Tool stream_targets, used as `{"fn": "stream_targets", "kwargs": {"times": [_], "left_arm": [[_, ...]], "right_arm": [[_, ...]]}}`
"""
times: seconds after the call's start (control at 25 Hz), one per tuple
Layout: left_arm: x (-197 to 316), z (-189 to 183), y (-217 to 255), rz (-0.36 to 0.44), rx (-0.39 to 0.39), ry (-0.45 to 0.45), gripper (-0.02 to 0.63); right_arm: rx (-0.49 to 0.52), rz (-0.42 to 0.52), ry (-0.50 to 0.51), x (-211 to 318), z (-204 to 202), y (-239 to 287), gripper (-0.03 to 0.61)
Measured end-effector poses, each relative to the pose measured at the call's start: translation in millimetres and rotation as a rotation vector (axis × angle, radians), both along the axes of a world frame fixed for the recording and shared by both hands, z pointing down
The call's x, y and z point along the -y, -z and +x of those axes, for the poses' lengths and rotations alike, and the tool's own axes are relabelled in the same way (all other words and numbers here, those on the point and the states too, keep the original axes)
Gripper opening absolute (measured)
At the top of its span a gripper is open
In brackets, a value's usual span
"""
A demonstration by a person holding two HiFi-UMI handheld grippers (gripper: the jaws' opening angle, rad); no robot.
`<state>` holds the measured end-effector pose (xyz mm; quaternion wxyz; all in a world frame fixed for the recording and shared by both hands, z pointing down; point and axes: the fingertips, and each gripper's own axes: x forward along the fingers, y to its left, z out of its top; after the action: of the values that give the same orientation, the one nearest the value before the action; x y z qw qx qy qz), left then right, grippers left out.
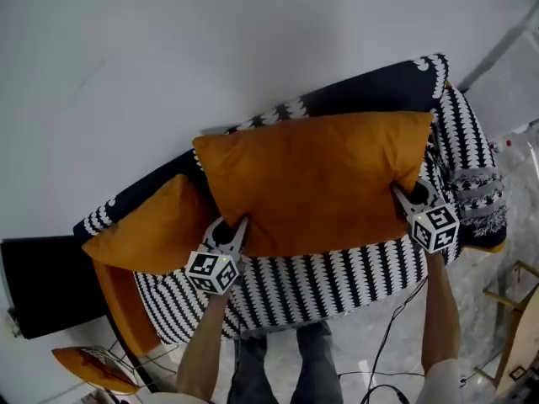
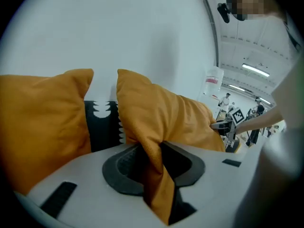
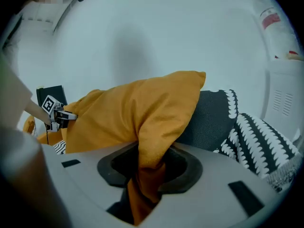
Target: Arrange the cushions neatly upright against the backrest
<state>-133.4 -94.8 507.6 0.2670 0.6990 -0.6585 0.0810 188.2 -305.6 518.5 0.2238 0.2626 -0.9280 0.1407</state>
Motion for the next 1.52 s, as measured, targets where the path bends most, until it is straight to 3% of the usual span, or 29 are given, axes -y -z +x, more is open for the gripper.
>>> {"fn": "stream_targets", "kwargs": {"times": [0.2,0.44,0.72,0.92,1.08,1.16,1.4,1.48,1.52], "left_arm": [[-22,9,-25,-0.04,-0.041,0.096,0.13],[-13,6,-76,-0.121,-0.021,0.085,0.149],[4,-6,-96,-0.138,-0.029,0.085,0.164],[-5,-9,-96,-0.149,-0.023,0.106,0.187],[-12,-10,-93,-0.159,-0.023,0.138,0.279],[-23,-6,-91,-0.168,-0.028,0.132,0.293],[-50,-8,-65,-0.15,-0.016,0.135,0.293],[-55,-10,-47,-0.118,-0.007,0.129,0.269],[-58,-10,-37,-0.1,0.002,0.123,0.222]], "right_arm": [[-0.041,0.045,0.098,21,-28,-4,0.146],[-0.086,0.068,0.132,50,-45,-42,0.167],[-0.059,0.049,0.1,66,-53,-72,0.183],[-0.061,0.044,0.058,63,-47,-70,0.228],[-0.059,0.026,-0.065,64,-22,-61,0.295],[-0.055,0.013,-0.095,56,-8,-57,0.301],[-0.042,0.032,-0.103,18,-2,-28,0.299],[-0.035,0.049,-0.103,5,-6,-13,0.298],[-0.031,0.059,-0.111,-2,-7,-5,0.289]]}}
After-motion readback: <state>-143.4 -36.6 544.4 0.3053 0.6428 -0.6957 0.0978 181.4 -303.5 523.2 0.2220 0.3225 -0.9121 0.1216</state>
